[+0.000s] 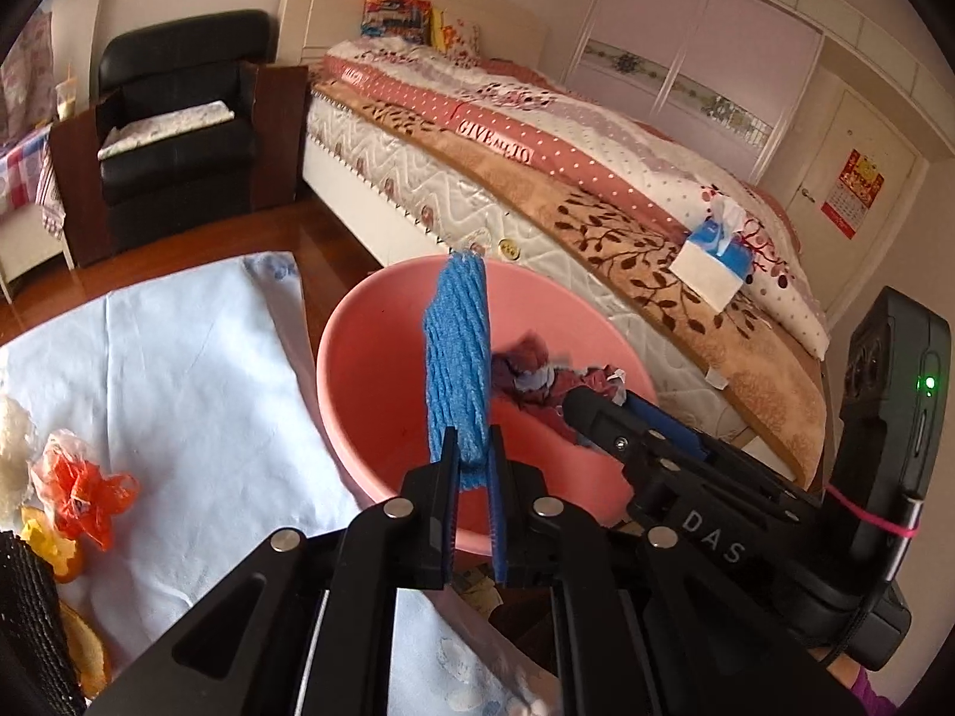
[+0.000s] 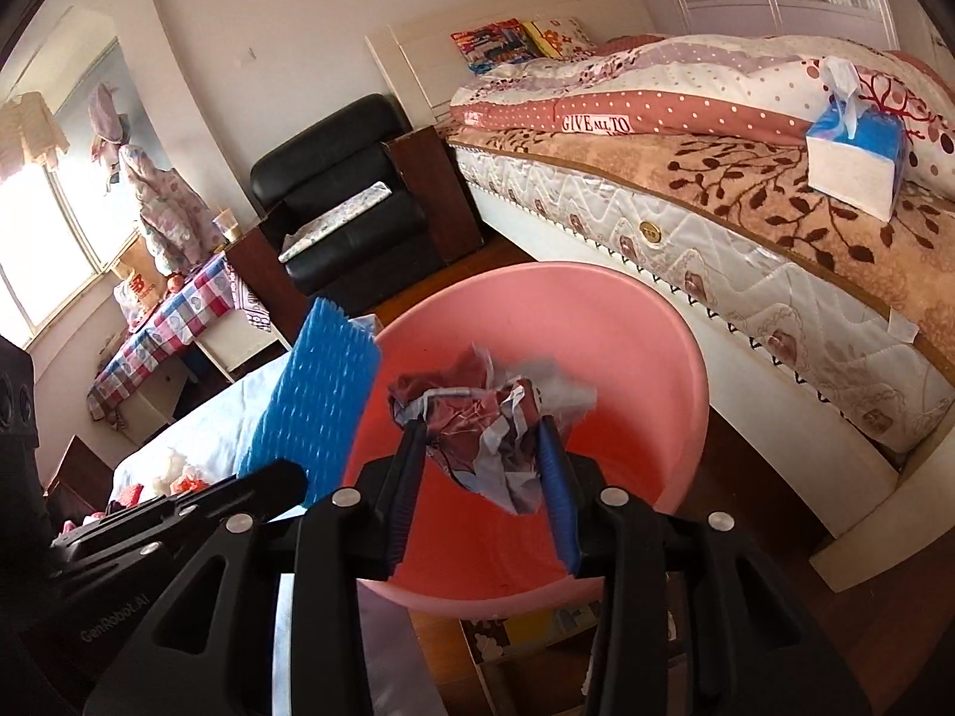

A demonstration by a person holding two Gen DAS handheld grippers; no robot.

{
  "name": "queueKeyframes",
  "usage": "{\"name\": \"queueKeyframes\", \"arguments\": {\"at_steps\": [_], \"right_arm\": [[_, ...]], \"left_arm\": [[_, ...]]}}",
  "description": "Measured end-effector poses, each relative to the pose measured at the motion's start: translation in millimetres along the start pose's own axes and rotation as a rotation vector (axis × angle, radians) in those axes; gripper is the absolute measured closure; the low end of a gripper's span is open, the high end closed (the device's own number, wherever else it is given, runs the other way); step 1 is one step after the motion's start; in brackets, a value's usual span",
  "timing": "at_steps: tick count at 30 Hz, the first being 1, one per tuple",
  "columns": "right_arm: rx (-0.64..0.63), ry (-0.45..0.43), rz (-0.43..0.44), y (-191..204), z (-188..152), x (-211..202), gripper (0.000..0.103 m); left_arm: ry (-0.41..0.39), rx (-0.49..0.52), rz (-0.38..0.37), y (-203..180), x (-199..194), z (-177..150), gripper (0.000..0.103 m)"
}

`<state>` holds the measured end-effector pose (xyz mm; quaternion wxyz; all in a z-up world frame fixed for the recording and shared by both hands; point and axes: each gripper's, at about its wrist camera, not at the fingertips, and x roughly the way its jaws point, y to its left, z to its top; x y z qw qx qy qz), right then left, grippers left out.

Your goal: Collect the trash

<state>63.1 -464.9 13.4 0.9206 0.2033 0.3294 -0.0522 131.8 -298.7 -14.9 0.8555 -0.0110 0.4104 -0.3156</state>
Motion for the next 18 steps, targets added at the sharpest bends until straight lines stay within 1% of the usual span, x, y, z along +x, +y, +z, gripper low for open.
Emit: {"name": "queueKeyframes", "arguments": {"at_steps": [1,2,3,4,6,9,12,15,18], "right_arm": [[0.003,0.004,0.001,-0.4,0.2,1.0,0.063],[0.006,0.008,-0.003,-0.7,0.6,2.9,0.063],[0.007,0.009,-0.006,-0.6,0.8,3.8,0.059],[0.012,0.01,-0.009,-1.0,1.2,4.8,0.056],[0.026,0.006,-0.004,-1.5,1.8,4.3,0.052],[0.021,0.001,-0.004,1.5,2.0,0.3,0.049],[0.01,-0.017,0.008,7.9,1.4,-7.8,0.048],[0.002,-0.037,0.053,16.6,-0.2,-18.5,0.048],[0.004,-0.043,0.08,24.5,-2.5,-27.3,0.048]], "left_arm": [[0.006,-0.009,-0.002,0.9,1.8,0.5,0.08],[0.007,-0.018,0.0,1.9,2.3,0.9,0.075],[0.006,-0.023,0.004,2.7,2.1,1.1,0.067],[0.004,-0.025,0.005,4.2,0.7,1.2,0.065],[0.001,-0.028,0.007,7.2,-2.9,1.8,0.064],[-0.008,-0.033,0.013,12.4,-12.7,2.8,0.063],[-0.041,-0.039,0.016,15.2,-26.3,3.5,0.063],[-0.08,-0.04,0.029,16.8,-43.1,3.2,0.063],[-0.115,-0.039,0.051,19.3,-62.5,1.9,0.062]]}}
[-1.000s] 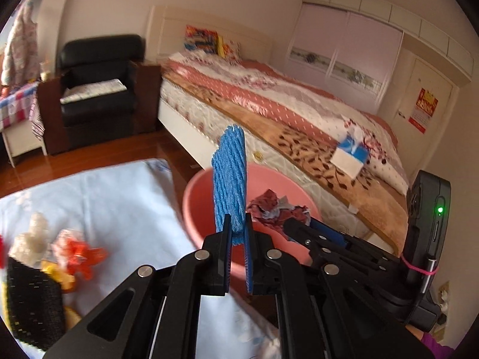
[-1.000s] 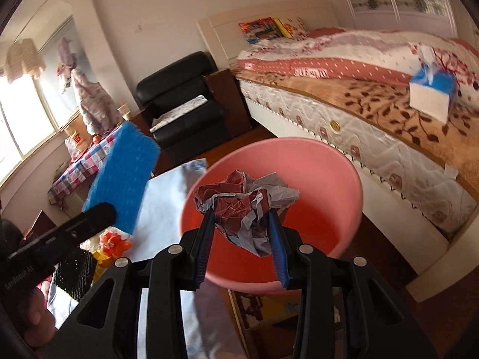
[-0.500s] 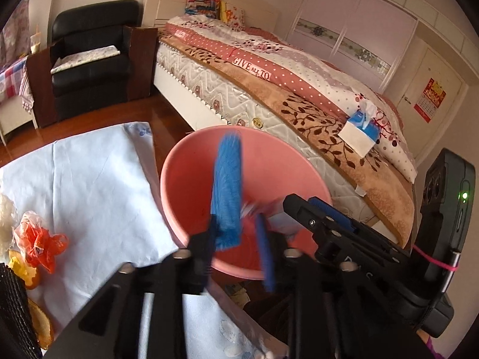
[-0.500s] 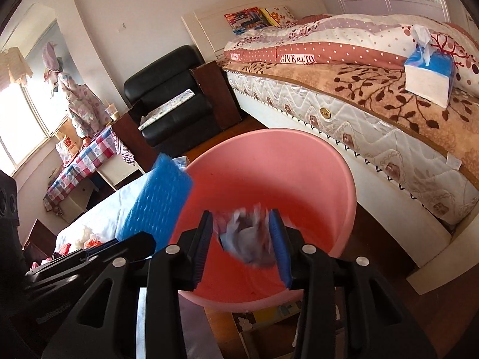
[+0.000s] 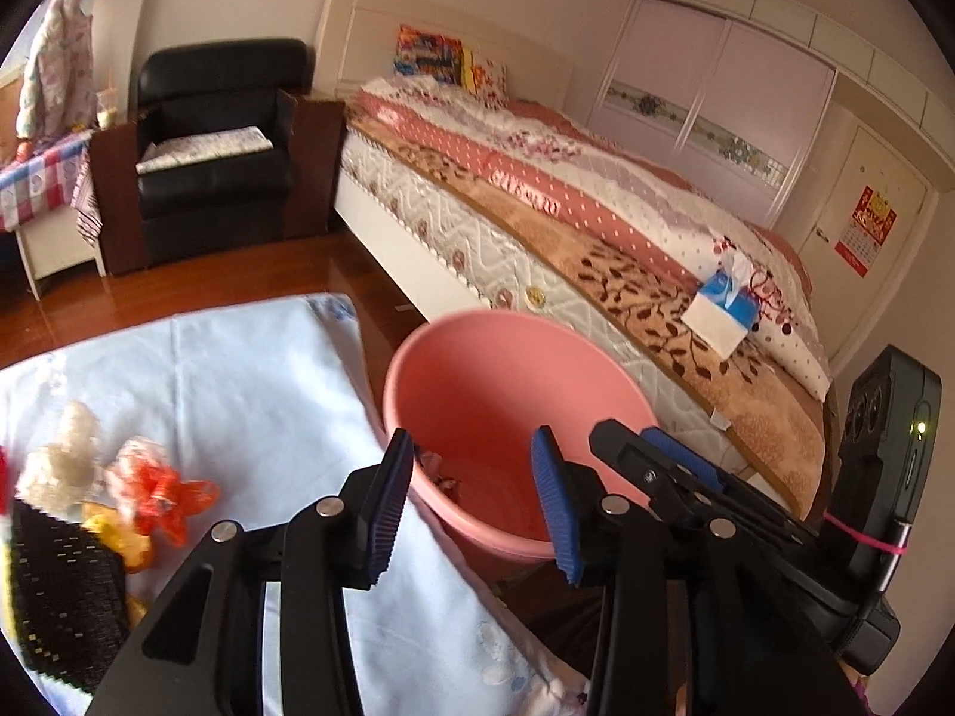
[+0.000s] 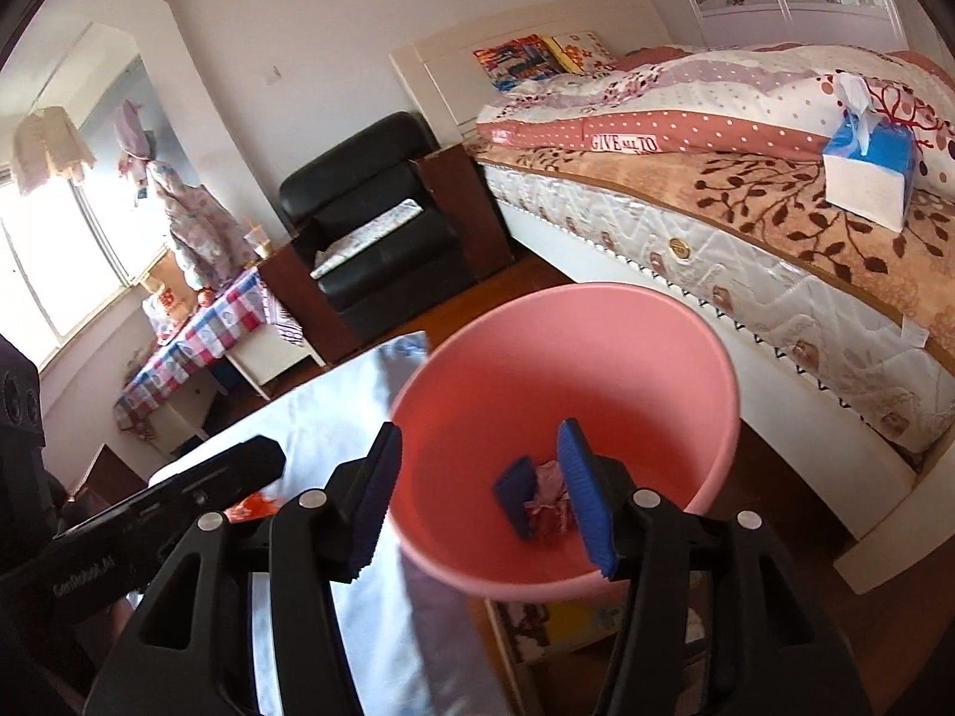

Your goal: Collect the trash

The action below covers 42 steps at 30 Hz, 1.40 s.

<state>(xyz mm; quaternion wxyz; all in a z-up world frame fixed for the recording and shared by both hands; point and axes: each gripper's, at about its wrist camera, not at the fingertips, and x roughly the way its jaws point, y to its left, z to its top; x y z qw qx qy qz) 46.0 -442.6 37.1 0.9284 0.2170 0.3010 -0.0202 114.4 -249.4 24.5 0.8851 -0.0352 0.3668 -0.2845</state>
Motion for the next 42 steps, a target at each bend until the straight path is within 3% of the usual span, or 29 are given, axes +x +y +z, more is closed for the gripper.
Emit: {"name": "queueKeyframes", "arguments": {"at_steps": [11,16,21,31,33,42], "right_arm": [[-0.091,0.023,0.129,58.9,-20.6,-20.7,0.048],[-0.169,0.053,0.052,101.8,-32.1,-17.3,0.048],[-0.197,0.06,0.043,126.2,-37.7,-7.1,0.048],[-0.292,0.078,0.161,176.5,-33.4,7.8,0.046],[-0.302,0.071,0.18,185.2,-36.4,8.4,0.035],[-0.285,0.124,0.188,180.2,-55.8,21.6,0.033]], "left_arm": [[-0.085,-0.013,0.106,33.5,-72.8,-14.0,0.062],[-0.103,-0.054,0.164,62.5,-100.6,-26.6,0.062],[-0.133,-0.089,0.24,100.4,-132.1,-37.5,0.062],[-0.129,-0.229,0.351,187.5,-176.3,-68.4,0.062],[-0.128,-0.234,0.357,197.7,-178.8,-73.6,0.059],[-0.045,-0.165,0.295,190.9,-154.6,-85.4,0.057]]}}
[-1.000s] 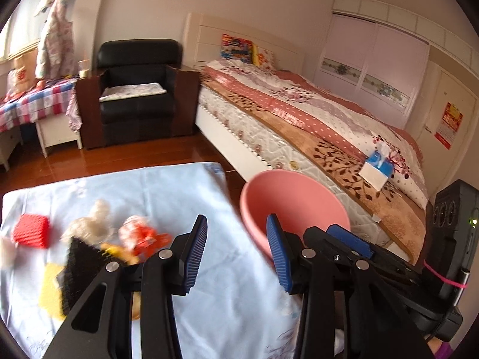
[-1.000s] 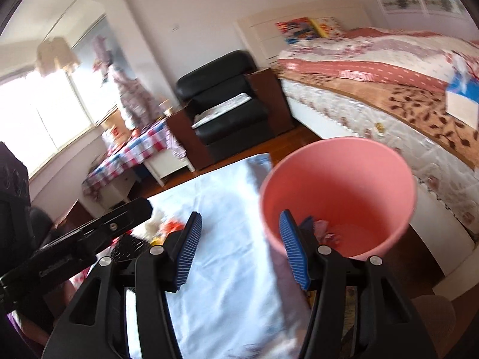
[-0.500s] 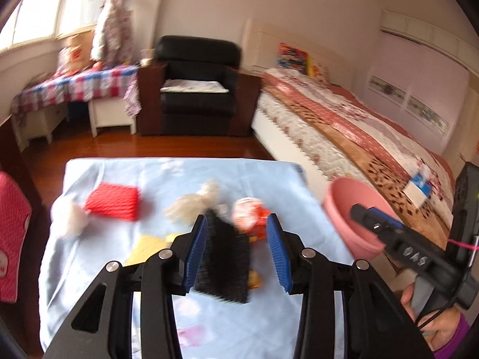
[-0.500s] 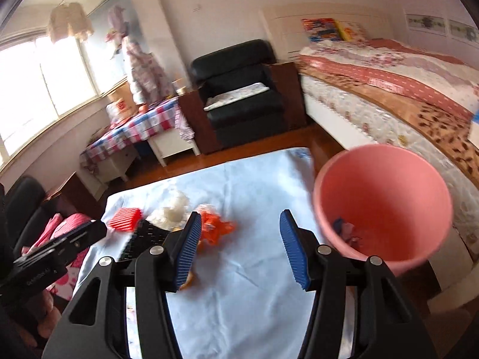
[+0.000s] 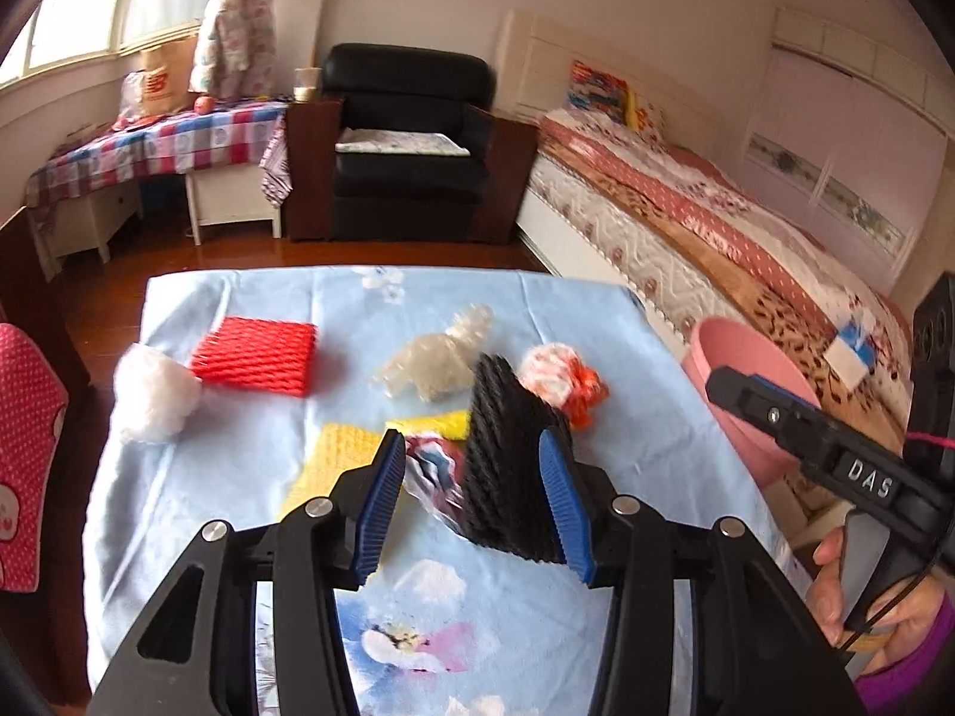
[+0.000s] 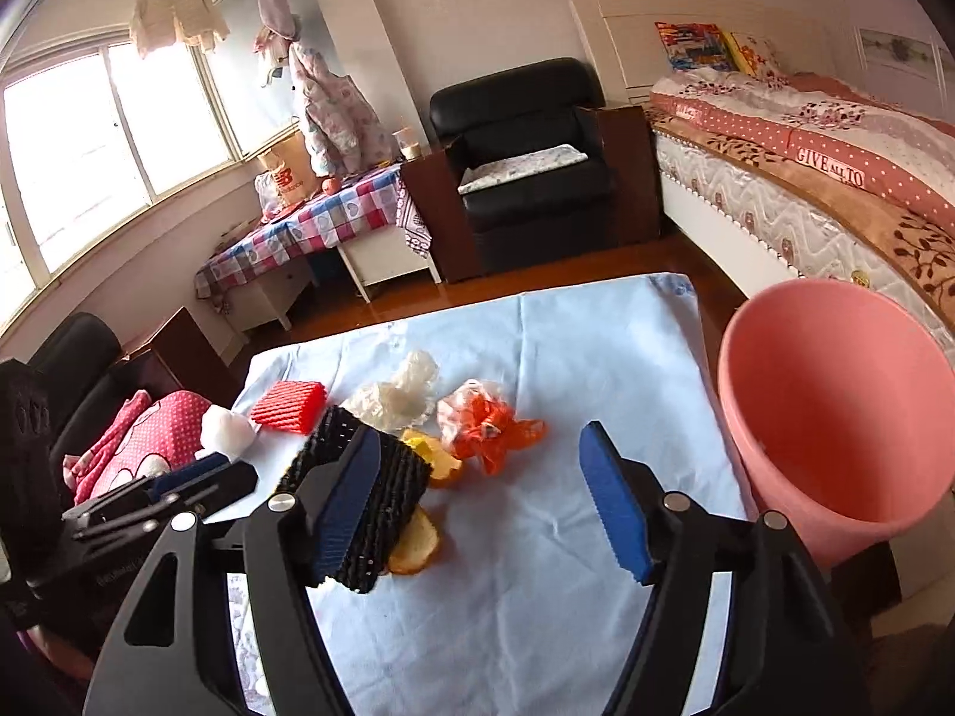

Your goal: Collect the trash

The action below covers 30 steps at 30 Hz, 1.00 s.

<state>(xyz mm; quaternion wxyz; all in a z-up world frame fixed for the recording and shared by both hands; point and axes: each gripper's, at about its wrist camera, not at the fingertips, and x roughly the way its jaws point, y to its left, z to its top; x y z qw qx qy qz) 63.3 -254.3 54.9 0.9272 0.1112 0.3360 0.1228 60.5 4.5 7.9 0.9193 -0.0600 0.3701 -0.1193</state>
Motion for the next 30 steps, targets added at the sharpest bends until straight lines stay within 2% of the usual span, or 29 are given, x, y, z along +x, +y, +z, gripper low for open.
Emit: {"name": "queueKeyframes", "arguments": {"at_steps": [8,11,15,16,23,30], "right_arm": [[0.024,-0.002,-0.036,-14.0,-4.6,-1.5,0.033],[0.029,0.009,-0.035,-15.2,-7.2,1.4,0.033],[0.018,0.021,-0.024,-13.2,-8.3,4.6,0.033],[0.015,0.021,-0.021,-11.9,-8.8,5.5,0.033],[0.025,0.055,0.016,-8.4,-10.9,17.1,0.033],[-0.042,0.058,0.009,5.1,-10.1,30.7,0.033]], "left_arm": [[0.039,0.024,0.026,-13.7,25.4,-3.8,0.058],[0.048,0.032,0.032,-14.6,30.4,-6.4,0.068],[0.06,0.025,0.021,-10.7,33.5,-8.7,0.088],[0.054,0.019,0.016,-8.4,32.5,-9.0,0.09],[-0.015,-0.046,-0.022,5.9,12.4,-6.1,0.092],[-0.088,-0.106,-0.006,26.1,-9.3,0.5,0.092]]}}
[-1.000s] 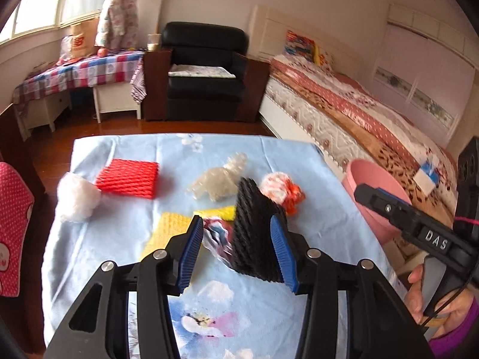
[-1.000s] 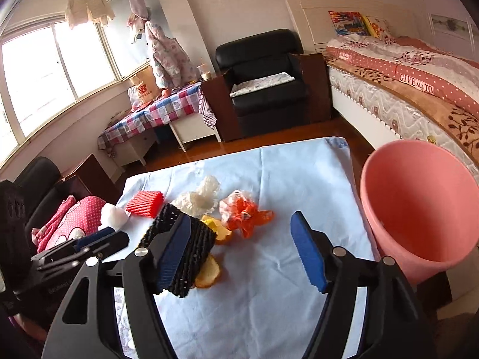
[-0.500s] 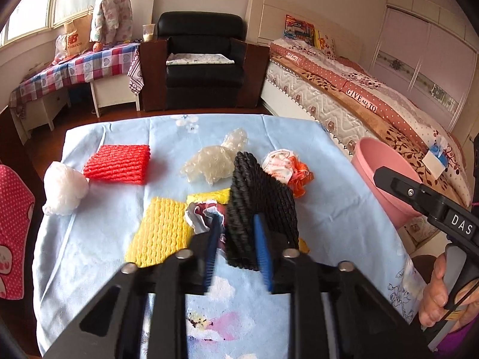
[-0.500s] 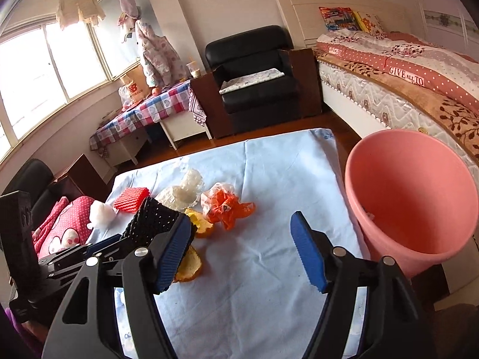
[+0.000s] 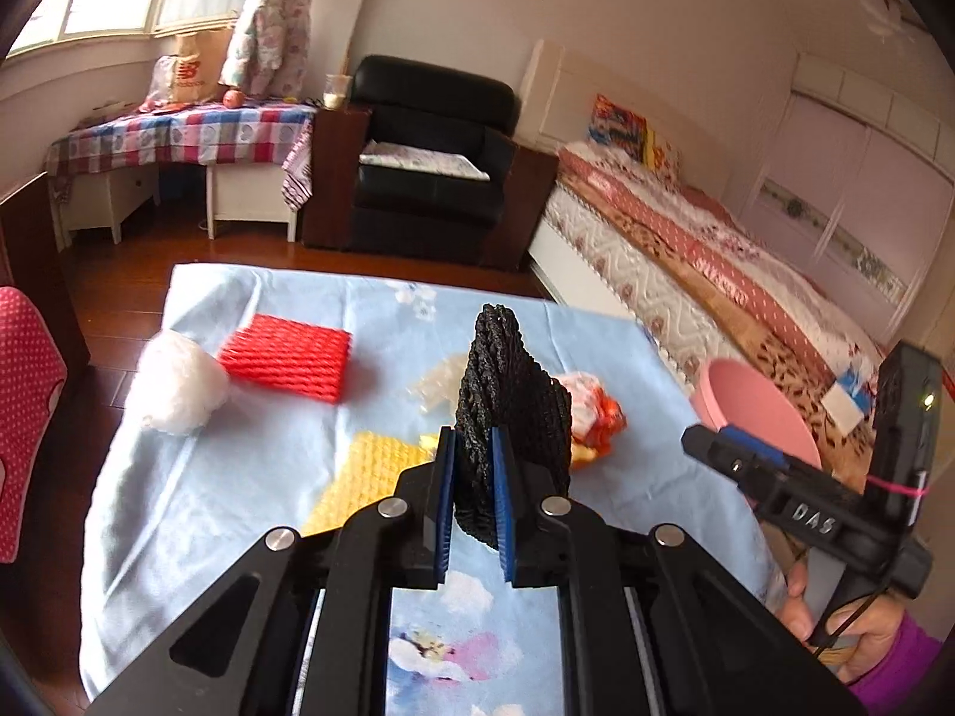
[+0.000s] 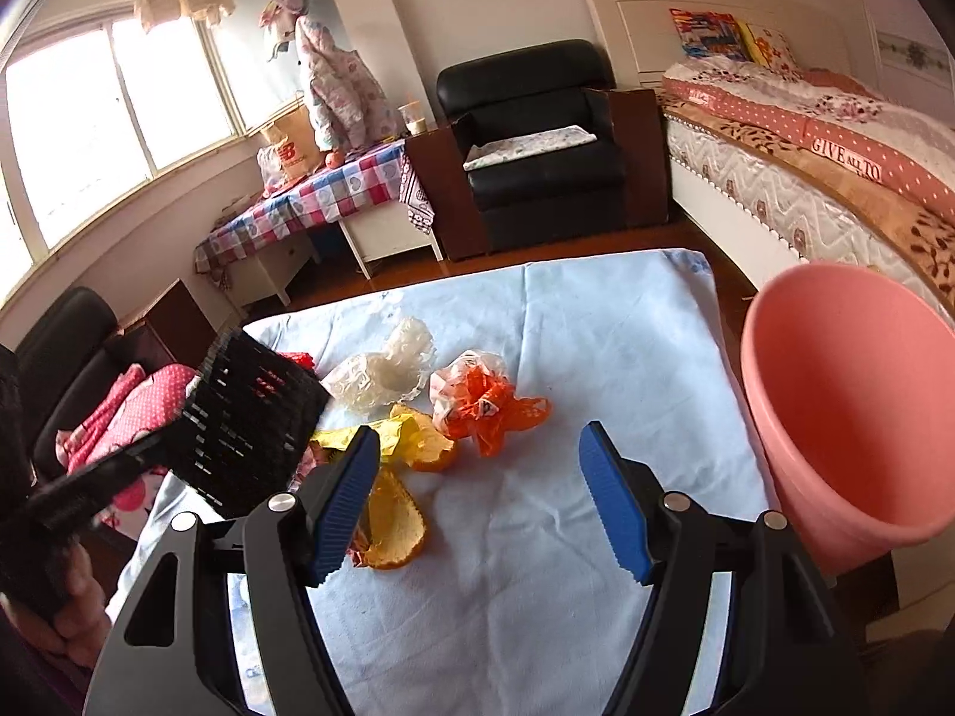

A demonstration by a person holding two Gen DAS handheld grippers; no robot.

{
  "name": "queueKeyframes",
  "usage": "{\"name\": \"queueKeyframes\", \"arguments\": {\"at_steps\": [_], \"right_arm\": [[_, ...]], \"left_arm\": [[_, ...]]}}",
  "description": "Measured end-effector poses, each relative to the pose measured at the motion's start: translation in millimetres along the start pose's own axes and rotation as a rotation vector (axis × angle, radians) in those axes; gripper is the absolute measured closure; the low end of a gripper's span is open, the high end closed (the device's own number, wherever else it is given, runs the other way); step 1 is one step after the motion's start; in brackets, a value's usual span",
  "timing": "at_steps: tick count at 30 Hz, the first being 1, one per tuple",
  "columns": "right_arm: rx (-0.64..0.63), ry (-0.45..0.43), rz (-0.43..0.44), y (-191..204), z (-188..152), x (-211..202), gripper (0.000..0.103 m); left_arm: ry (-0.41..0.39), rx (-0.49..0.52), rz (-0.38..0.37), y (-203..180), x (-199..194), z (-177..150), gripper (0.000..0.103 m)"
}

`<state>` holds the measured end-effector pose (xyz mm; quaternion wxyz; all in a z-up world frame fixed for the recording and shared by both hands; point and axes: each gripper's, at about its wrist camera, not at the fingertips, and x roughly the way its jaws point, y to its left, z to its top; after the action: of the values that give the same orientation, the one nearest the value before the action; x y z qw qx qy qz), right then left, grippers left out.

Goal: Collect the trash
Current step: 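Grasp the black foam net with the left gripper and lift it, then grasp the orange plastic bag with the right gripper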

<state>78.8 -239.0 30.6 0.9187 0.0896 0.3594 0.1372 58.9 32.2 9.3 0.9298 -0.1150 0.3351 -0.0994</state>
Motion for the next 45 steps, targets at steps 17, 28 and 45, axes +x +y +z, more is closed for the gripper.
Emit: {"name": "queueKeyframes", "arguments": {"at_steps": [17,28,45], "right_arm": [[-0.078,0.099,0.005,9.8,28.8,78.5,0.043],[-0.075,0.151,0.009,2.8,23.4,89.5,0.06],[-0.003,0.023,0.049,-12.8,18.2,6.1,0.061]], "left_arm": [[-0.009,-0.039,0.007,10.9,-2.9,4.6,0.092],[0.002,-0.04,0.0,6.4,3.8,8.0,0.092],[-0.021,-0.018,-0.011,-18.2,-1.3,11.9,0.092]]}}
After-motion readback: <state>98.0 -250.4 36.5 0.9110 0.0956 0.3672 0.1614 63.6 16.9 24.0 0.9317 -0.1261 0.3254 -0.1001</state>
